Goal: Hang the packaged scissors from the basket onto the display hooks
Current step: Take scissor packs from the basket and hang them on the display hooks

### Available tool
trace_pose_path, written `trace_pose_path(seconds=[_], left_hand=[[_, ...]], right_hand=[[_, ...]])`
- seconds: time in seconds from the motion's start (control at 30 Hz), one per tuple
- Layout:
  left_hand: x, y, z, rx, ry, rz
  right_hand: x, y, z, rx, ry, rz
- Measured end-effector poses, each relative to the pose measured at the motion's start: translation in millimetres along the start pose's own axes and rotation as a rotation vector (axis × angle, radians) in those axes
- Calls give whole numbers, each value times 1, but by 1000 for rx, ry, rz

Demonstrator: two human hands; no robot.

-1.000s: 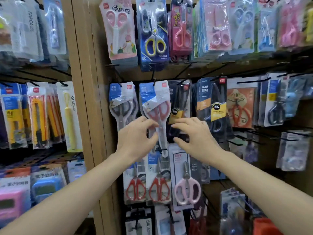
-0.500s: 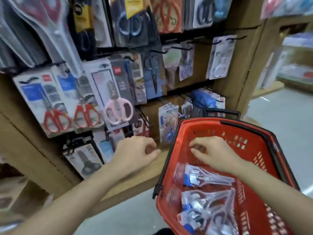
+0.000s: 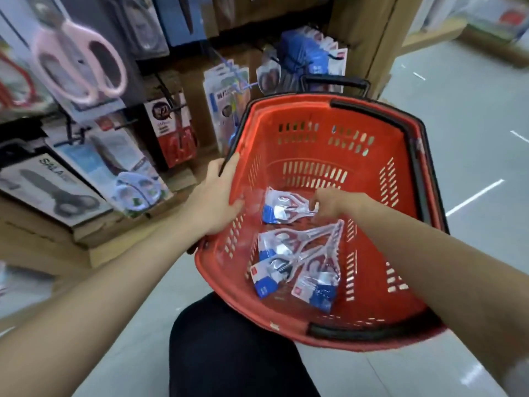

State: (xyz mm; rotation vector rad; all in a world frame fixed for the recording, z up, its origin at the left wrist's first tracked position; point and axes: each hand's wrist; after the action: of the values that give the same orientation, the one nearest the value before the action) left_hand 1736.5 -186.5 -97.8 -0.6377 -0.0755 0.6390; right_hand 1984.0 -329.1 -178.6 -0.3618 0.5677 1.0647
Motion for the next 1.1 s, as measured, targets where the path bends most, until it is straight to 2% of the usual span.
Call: trace_pose_path(seconds=[0.1, 0.2, 0.37, 0.63, 0.77, 0.93, 1.03, 1.1], left_hand=[[0, 3, -1, -11, -1, -2], [1, 7, -2, 0, 0, 1], [1, 14, -2, -1, -1, 26], [1, 12, -3, -39, 10, 51], [1, 11, -4, -45, 11, 53], [1, 9, -4, -41, 12, 49], [1, 8, -3, -52, 16, 51], [1, 7, -3, -63, 22, 52]], right_hand=[[35, 1, -14, 41, 23, -23], [69, -6, -37, 104, -45, -27], [128, -36, -81, 196, -62, -157], [130, -25, -91, 8, -117, -210], [133, -27, -98, 101, -1, -175], [118, -28, -87, 243, 239, -118], [109, -30, -83, 77, 334, -83], [98, -23, -85, -26, 337, -48]])
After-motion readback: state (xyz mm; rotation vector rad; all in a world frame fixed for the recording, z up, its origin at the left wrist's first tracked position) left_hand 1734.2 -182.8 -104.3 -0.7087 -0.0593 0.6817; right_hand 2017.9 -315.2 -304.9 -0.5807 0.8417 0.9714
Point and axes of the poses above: each hand's wrist, its own x-axis towards the middle knuckle, its own z-axis out of the back of the hand, y = z × x, and after that the axes turned 13 degrees about -x, right-handed
